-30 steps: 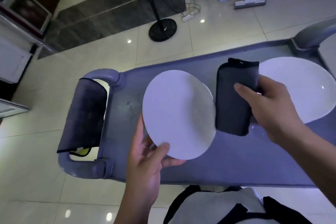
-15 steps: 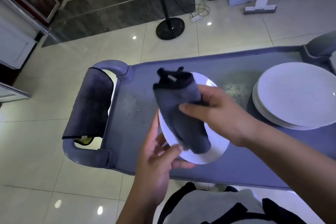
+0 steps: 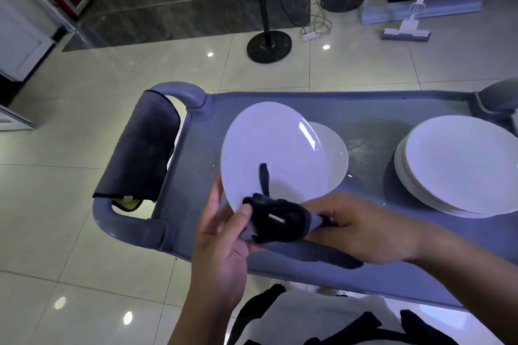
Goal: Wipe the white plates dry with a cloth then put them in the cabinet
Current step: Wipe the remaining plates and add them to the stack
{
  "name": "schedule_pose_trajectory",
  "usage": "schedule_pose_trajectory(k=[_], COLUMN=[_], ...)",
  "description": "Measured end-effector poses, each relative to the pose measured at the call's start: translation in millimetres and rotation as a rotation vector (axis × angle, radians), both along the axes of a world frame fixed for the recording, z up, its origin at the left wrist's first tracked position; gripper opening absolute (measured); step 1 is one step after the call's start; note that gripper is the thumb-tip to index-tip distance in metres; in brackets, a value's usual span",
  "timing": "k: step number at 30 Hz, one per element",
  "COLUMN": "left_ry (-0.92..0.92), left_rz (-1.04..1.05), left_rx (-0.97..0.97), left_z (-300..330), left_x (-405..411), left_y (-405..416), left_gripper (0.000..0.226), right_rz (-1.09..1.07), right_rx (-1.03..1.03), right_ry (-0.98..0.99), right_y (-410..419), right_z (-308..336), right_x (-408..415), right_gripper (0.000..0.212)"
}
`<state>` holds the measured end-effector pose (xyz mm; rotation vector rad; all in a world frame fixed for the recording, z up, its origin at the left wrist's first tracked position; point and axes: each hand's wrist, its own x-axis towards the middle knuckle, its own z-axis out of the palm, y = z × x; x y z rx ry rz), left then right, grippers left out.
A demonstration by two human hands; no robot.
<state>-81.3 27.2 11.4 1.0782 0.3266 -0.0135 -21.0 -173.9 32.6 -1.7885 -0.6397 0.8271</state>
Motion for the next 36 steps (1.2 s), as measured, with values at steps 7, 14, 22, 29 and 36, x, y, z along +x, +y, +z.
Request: schedule_pose_trajectory(k=[7, 14, 22, 29, 36], left_ry=[0.015, 0.077, 0.075, 0.096, 0.123], left_rz=[0.019, -0.035, -0.081, -0.047, 0.031], left_rx=[0.105, -0.022, -0.074, -0.075, -0.152], left_z=[3, -4, -5, -12, -20], left_x=[1, 4, 5, 7, 22], left_y=[23, 14, 14, 26, 42], left_gripper=[0.068, 0.07, 0.069, 0.066, 0.07], right_rz=[-0.382, -0.706, -0.127, -0.032, -0.045], right_rx=[-0.264, -0.028, -0.493, -0.503, -0.447], right_ry=[-0.04, -0.509, -0.765, -0.738, -0.599], right_y=[-45, -12, 44, 32, 31], right_z=[-12, 39, -11, -31, -57], right_x=[11, 38, 33, 31, -19], right_gripper=[0.028, 0.007, 0.078, 0.091, 0.093])
